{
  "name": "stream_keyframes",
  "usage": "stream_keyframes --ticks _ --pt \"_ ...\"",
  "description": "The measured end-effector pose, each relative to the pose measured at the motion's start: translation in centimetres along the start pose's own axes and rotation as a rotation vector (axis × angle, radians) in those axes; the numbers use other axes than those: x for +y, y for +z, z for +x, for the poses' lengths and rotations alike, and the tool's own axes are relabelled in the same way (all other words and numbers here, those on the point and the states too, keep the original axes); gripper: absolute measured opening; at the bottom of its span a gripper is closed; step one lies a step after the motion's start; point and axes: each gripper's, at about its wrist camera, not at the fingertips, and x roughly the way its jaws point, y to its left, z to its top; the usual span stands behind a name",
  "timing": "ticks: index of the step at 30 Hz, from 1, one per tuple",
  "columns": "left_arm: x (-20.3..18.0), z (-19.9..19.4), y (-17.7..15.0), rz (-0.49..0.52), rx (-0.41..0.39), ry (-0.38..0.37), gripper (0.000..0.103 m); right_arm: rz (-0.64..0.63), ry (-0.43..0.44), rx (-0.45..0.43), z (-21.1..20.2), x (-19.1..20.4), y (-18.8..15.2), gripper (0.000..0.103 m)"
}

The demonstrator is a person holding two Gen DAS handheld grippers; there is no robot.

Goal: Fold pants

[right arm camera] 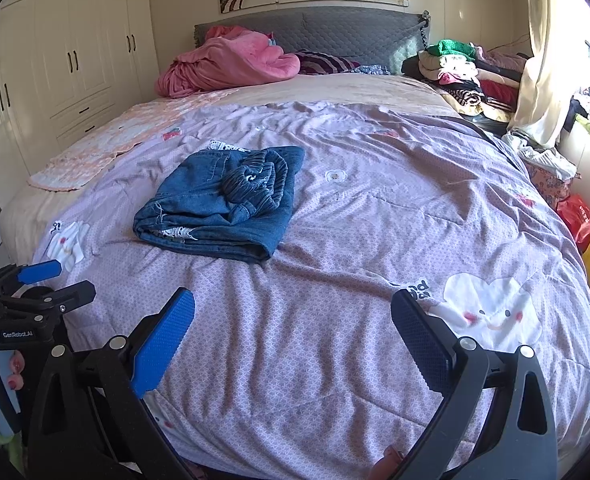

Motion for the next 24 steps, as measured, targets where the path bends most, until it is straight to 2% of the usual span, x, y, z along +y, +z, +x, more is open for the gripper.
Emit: stream_keyframes --ticks 24 --pt "0.22 0.25 -0.23 -0.013 0.001 -0.019 0.093 0.001 -0.003 0.004 0.06 -0.22 -0.12 0.098"
